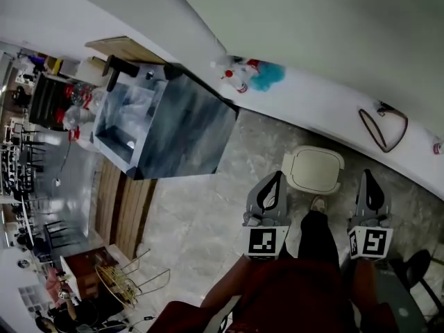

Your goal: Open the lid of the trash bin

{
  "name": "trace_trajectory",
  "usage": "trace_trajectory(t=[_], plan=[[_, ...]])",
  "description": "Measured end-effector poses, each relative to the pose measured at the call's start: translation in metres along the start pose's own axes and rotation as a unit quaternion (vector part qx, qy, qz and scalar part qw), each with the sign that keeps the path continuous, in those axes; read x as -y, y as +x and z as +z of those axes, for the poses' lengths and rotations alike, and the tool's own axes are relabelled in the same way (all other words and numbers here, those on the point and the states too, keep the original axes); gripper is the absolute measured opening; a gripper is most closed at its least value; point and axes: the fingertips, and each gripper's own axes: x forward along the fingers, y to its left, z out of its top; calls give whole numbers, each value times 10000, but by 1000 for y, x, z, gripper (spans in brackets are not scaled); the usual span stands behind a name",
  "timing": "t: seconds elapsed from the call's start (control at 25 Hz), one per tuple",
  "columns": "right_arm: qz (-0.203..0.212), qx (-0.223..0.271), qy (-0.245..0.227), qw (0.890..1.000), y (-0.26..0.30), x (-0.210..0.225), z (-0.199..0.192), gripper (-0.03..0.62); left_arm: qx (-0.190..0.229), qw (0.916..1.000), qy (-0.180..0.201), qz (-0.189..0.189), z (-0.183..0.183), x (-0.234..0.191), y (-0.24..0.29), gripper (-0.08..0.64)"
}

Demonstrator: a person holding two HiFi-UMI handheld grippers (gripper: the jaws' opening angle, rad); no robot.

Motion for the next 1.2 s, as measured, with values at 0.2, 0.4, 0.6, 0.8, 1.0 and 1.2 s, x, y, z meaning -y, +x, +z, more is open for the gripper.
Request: trace_trajectory(t=[0.2,0.4,0.6,0.8,1.0,1.2], plan=[[105,-414,232,9988,2,4,-56,2,-440,9989,-143,25,-45,17,0,5],[115,-977,517,9938,3,11,-118,20,-1031,9943,-283,-47,-95,38,1,5],[123,-1532,780,9850,5,19,-183,69,-1549,9870,-399,-130,-145,56,3,5],[177,-2072,923,9738,12,23,-248,92,-1978,9787,-546,-119,-189,66,7,5],[352,-2627,916,9599,16,23,-308,103,-2413,9680,-686,-62,-230,75,10,5],[507,-3129,968,9435,23,21,-368,124,-3019,9500,-797,-39,-279,81,14,5]])
